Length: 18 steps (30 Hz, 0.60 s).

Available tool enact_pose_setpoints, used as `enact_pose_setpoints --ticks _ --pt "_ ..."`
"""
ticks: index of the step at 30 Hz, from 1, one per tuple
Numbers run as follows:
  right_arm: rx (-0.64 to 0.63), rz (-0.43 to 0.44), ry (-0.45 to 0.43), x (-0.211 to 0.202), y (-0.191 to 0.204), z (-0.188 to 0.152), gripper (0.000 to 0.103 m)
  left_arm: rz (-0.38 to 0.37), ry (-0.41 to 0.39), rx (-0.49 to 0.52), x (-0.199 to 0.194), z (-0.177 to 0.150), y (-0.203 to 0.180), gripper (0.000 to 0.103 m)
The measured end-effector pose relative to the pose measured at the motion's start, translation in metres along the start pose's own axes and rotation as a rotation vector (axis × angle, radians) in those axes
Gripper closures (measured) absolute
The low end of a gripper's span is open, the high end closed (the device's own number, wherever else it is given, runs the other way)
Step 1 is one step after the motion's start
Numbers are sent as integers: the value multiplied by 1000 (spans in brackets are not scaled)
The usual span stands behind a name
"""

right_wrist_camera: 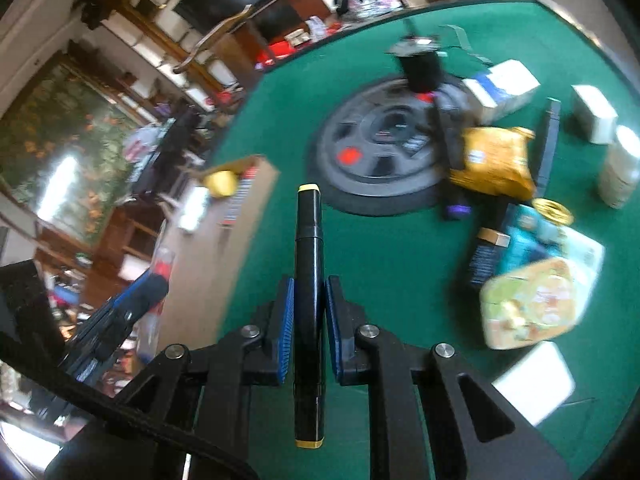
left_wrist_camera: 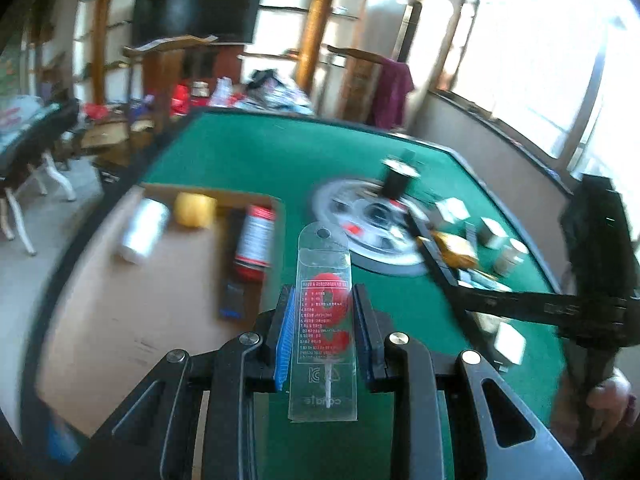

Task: Organize objects
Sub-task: 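Carry the clear packet and black marker toward the tray with both grippers, then lower both grippers into the tray and open them, releasing packet and marker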

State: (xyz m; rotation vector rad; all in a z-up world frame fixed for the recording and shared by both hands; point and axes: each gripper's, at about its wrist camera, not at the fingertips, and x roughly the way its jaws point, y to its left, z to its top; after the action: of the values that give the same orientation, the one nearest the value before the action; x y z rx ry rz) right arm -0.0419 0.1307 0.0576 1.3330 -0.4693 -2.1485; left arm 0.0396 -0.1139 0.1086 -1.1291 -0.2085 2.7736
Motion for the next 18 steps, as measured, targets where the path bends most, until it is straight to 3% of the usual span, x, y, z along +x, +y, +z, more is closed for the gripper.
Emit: enact_pose_setpoints --ticks 7,12,18 --pt "52 129 78 47 44 25 90 171 60 -2 34 41 73 80" --pt "142 192 143 103 68 42 90 182 136 3 77 51 100 80" --pt "199 162 196 170 85 55 90 169 179 -10 111 39 117 80"
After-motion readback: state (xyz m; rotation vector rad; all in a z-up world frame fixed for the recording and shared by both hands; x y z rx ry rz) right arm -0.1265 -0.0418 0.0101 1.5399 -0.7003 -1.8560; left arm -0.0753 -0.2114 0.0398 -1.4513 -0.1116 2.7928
